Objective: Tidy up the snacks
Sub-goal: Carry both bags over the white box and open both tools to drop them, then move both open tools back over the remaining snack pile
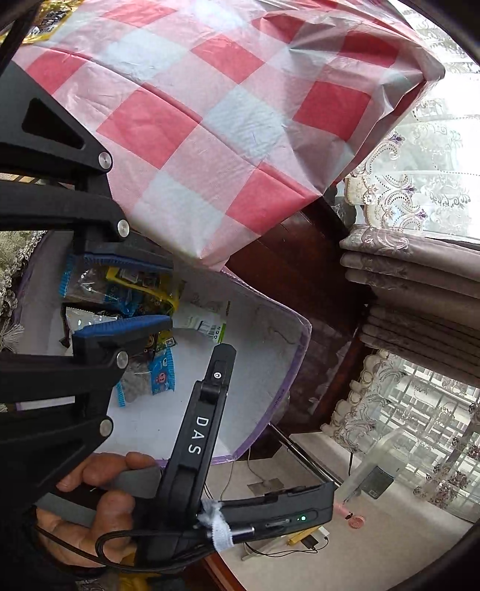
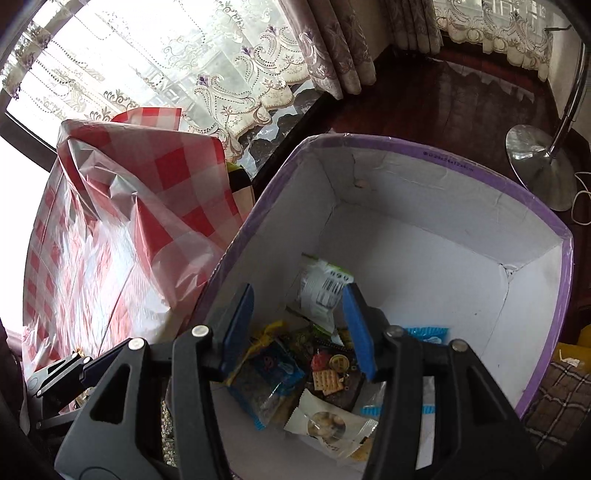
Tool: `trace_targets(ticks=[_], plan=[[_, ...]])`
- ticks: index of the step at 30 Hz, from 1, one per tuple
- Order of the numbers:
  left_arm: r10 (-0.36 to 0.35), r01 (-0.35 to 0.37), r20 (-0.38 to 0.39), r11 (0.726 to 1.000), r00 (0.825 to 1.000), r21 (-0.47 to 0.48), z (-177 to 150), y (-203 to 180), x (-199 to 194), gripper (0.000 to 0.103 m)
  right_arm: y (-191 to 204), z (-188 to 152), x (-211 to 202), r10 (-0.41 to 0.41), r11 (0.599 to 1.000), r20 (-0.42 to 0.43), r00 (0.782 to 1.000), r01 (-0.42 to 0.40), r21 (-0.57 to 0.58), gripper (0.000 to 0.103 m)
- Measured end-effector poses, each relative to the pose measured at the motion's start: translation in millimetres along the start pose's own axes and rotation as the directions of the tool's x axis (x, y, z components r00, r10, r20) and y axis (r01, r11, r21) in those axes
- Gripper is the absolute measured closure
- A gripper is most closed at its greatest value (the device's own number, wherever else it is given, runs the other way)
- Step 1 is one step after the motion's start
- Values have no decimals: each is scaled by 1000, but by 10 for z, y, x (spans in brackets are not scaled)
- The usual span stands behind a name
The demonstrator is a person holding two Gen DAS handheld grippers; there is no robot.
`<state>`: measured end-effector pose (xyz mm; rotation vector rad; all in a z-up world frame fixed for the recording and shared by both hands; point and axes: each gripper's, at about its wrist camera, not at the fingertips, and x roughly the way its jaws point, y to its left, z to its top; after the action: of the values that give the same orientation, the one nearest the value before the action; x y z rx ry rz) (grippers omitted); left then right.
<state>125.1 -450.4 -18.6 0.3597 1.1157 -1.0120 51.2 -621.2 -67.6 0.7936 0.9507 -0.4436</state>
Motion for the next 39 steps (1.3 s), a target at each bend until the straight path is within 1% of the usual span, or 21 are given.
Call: trace_targets(ticks=[5, 13, 20, 26, 30, 34, 36, 38, 39], plan=[[2, -2, 20, 1000, 1000, -22, -26, 43, -87, 76, 25, -36, -29, 14, 1000, -5, 1000, -14, 0, 49], [8, -3, 60, 997, 998, -79, -147, 207, -291, 75, 250, -97, -121, 30, 998, -6, 1000, -30, -47, 48], [58, -37, 115, 985, 992, -171, -326, 455, -526, 63, 608, -254, -190, 60, 992, -16, 998, -61, -110, 44], [115, -70, 165, 964, 980, -255, -570, 734, -797, 60, 1072, -476, -163, 92, 976, -55, 994, -101, -193, 43], [163, -94, 196, 943, 967, -320, -797, 959, -1014, 56, 1405, -646, -167, 105, 957, -71, 992, -121, -264, 41], [206, -102, 221, 908, 953, -407, -1061, 1196, -1242, 54, 1751, -851, -179, 105, 924, -84, 991, -129, -361, 39], [227, -101, 226, 882, 947, -461, -1218, 1324, -1345, 54, 1898, -948, -190, 108, 906, -92, 990, -136, -400, 39], [253, -92, 241, 844, 937, -529, -1404, 1457, -1479, 54, 2028, -1033, -195, 107, 889, -94, 990, -138, -436, 39], [264, -79, 252, 820, 931, -567, -1519, 1533, -1555, 54, 2092, -1076, -201, 106, 880, -92, 990, -137, -455, 38]])
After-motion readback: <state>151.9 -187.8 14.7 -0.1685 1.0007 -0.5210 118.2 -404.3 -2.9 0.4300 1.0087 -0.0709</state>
